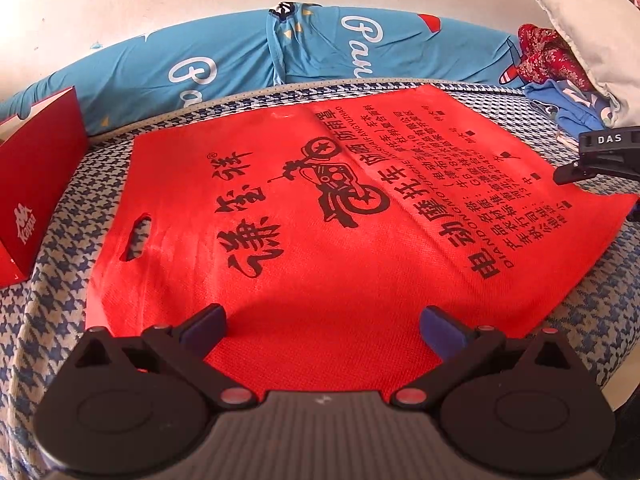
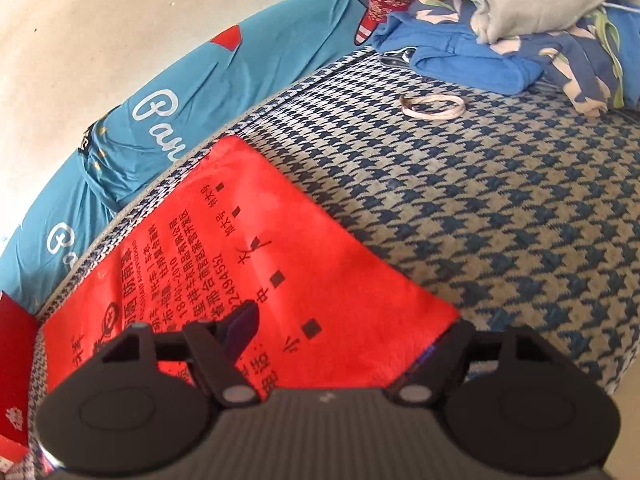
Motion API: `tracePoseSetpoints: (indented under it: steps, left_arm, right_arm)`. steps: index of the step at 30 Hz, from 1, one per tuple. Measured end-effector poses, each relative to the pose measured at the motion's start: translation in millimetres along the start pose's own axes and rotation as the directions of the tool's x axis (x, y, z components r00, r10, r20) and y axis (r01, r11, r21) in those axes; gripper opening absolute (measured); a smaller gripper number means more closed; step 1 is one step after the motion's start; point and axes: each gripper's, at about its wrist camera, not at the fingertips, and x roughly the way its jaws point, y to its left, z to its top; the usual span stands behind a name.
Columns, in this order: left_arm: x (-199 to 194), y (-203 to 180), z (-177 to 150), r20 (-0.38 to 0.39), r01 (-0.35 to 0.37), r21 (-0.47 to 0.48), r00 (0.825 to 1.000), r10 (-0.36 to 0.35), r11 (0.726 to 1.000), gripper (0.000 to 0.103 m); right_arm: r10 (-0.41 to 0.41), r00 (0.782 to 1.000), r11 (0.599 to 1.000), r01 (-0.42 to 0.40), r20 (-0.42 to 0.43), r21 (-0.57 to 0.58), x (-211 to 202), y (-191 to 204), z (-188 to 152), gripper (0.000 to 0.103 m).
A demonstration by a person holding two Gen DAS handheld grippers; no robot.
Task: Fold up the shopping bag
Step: 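Close the right gripper on the red bag's side edge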
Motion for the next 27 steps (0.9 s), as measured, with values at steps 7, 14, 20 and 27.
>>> tracePoseSetpoints:
  steps: [7, 14, 20, 27]
  left_arm:
    - [0.4, -1.6, -0.4, 0.004, -0.002, 0.005, 1.0, 0.002, 1.0, 0.103]
    - [0.3, -3.9, 0.0, 0.006, -0.005, 0.001, 1.0, 0.005, 1.0, 0.103]
    - [0.6, -4.0, -0.8, 0.01, -0.006, 0.002, 1.0, 0.006, 1.0, 0.103]
    - [1.2, -4.5, -1.3, 0.013, -0.006, 0.001, 1.0, 0.006, 1.0, 0.103]
  right_arm:
    - [0.002, 1.0, 0.999, 0.0, 0.024, -0.047, 5.5, 7.3, -1.2, 0.05]
    - [0.049, 0.999, 0.998, -0.049, 0.015, 0.025, 2.8, -1.9, -3.4, 0.012]
    - [0.096, 0.994, 0.995, -0.094, 0.052, -0.037, -7.7, 8.7, -5.6, 0.006]
    - [0.068, 0.995, 0.993, -0.061, 0.069, -0.098, -8.0, 14.1, -7.9, 0.006]
